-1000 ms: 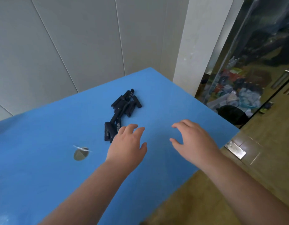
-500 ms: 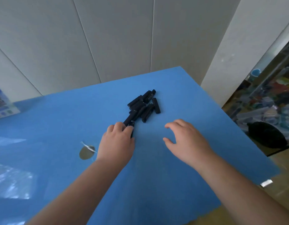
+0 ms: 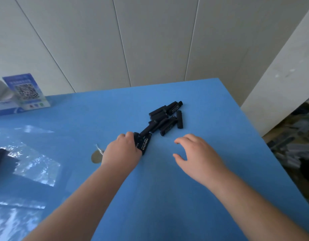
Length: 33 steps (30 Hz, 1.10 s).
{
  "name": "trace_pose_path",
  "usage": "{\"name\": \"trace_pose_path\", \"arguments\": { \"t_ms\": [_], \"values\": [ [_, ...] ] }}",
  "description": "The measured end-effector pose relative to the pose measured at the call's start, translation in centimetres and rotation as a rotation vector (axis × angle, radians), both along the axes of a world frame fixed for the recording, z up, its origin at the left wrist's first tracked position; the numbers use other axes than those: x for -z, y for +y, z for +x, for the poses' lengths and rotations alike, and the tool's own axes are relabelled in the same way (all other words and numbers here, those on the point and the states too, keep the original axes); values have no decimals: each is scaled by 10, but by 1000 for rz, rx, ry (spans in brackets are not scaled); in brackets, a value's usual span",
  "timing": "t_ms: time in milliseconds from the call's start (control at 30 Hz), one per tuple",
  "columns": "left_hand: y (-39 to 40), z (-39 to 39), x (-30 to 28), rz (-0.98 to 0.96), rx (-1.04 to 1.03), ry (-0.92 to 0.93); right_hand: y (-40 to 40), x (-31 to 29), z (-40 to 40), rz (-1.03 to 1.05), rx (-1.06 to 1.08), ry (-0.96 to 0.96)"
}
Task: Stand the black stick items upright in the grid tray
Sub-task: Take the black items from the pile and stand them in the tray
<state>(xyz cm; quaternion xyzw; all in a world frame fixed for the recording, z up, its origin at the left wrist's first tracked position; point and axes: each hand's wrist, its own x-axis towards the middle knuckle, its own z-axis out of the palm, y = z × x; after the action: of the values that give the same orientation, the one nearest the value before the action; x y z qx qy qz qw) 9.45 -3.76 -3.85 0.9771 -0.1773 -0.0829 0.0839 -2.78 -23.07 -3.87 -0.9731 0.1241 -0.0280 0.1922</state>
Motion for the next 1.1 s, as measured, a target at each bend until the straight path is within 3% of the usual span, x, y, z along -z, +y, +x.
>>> {"name": "trace_pose_path", "arguments": {
  "t_ms": [200,367,600,833,1100],
  "values": [
    [14,5,1,-84,-88,11,2,3,6,38,-31,13],
    [18,-6,-2,-468,-158,37,19,5,26,-80,-149,49],
    [14,-17,-11,-899,-377,318,56,11,71,-43,-205,31],
    [20,-18,-11,-926,-472,368,66,12,72,-98,-150,96],
    [19,-28,-15,-922,-446,269,47,11,53,11,-46,162]
  ]
}}
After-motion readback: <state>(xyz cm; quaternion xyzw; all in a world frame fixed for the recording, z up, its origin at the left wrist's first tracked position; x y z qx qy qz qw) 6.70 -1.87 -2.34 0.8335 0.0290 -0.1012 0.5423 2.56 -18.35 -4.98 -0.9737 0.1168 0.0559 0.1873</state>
